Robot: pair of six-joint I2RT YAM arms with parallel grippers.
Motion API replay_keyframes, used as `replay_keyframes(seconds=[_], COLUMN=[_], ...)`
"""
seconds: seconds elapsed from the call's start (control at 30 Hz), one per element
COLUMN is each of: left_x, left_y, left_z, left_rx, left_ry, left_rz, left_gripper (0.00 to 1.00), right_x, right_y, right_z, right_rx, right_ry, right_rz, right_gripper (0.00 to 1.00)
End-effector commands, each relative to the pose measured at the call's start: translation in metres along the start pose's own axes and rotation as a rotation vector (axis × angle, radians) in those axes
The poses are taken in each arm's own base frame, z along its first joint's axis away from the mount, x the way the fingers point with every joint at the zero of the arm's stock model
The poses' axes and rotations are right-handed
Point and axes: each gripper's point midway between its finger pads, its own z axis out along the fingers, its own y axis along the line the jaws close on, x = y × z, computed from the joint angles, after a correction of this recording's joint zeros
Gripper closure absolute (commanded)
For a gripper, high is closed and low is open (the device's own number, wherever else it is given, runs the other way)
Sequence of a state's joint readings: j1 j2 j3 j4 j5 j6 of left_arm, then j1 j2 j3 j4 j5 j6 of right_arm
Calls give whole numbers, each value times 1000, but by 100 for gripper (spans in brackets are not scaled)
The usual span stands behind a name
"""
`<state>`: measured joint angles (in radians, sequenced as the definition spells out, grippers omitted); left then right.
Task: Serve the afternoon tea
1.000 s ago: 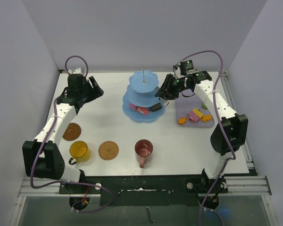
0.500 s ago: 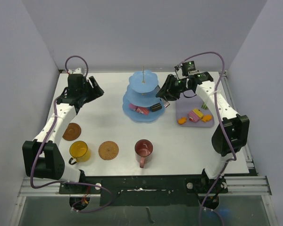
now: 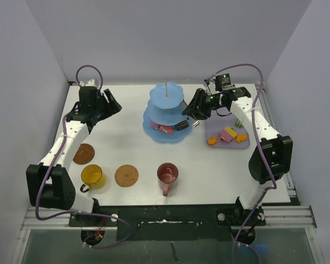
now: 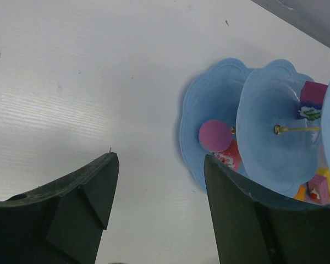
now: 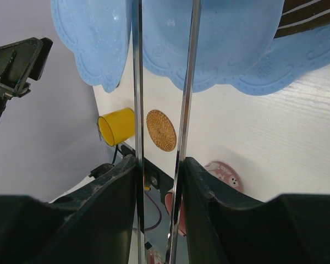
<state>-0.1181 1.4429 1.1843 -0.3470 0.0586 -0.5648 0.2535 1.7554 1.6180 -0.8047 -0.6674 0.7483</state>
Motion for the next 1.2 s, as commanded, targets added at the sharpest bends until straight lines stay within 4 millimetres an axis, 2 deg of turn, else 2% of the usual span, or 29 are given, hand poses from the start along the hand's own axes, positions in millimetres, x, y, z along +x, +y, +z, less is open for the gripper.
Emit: replay_keyframes(seconds=[0.0,0.17,0.83,1.17], left_x=[-16,-16,-13,-13], left_y=[-17,-17,-17,-16], left_z=[-1,-1,1,1], left_rx=[60,60,63,61], left_ry=[-54,-52,-45,-45], left_rz=[8,7,6,6], left_gripper=[38,38,38,38], right_x=[-4,-6,-8,-4], right_y=[25,27,15,3], right_z=[-22,-26,-43,-60], right_rx=[-97,-134,-147,-83], right_ry=[-50,-59,-92,-122], right_rz=[-62,-53,-12,-13], right_gripper=[64,64,63,64])
